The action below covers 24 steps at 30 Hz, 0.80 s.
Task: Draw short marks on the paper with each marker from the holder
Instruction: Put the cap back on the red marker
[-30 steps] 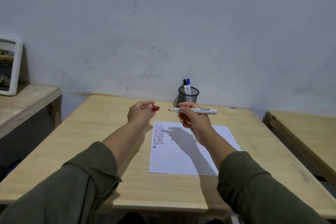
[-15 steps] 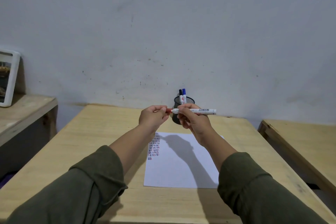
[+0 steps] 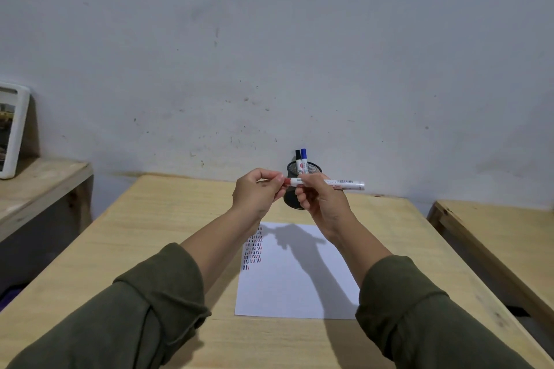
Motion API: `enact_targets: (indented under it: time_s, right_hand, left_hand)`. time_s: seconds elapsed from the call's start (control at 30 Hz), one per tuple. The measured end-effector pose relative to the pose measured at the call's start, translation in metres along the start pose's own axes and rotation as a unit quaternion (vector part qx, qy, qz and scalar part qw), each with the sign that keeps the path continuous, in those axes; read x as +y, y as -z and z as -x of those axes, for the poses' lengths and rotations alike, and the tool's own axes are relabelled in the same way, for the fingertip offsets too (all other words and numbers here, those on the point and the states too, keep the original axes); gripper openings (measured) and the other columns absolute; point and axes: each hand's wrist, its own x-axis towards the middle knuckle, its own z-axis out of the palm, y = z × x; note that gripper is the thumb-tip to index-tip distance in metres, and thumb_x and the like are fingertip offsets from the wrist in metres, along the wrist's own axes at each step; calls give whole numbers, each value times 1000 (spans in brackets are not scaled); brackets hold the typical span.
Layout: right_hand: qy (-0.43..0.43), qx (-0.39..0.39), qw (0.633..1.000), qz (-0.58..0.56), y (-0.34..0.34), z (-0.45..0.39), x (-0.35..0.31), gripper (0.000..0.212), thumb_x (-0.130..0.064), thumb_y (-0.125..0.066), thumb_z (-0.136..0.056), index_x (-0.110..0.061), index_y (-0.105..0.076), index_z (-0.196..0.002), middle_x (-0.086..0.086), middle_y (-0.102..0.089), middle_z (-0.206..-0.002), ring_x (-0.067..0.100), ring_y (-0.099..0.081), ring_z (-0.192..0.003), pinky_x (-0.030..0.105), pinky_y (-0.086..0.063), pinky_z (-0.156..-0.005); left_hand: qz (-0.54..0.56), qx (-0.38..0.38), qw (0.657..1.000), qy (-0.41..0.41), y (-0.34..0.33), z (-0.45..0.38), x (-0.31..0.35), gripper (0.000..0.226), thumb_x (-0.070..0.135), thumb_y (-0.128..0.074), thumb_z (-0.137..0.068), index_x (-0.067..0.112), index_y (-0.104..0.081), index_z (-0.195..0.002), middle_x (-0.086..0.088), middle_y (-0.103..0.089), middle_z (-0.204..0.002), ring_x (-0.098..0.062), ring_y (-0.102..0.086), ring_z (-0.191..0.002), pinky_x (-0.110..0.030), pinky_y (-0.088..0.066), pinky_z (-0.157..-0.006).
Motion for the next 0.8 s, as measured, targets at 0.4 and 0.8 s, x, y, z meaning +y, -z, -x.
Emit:
enact_targets:
  time_s: [0.4,0.8]
  right_hand:
    - [-20,-9,999,-25,2,1,17,3,-8,-55,-91,-6,-58,-90,8,-58,-65,11,-55,-51,17,-44,-46]
    - [-78,-81,993,33,18,-6,-13,27,-28,-45,-97,-8,-61,-106,11,-71,-83,18,-66,-68,22,-54,-60]
  left_hand:
    - [20,-5,1000,-17,5,-5,-17,10,4,-58,-87,12,-61,-83,-6,-69,-80,-10,-66,-77,-15,-56,-75]
    - [67,50,997,-1,10,-47,5,14,1,-53,-90,11,-59,-84,-5,-65,-84,-9,-63,-79,-19,-54,-82]
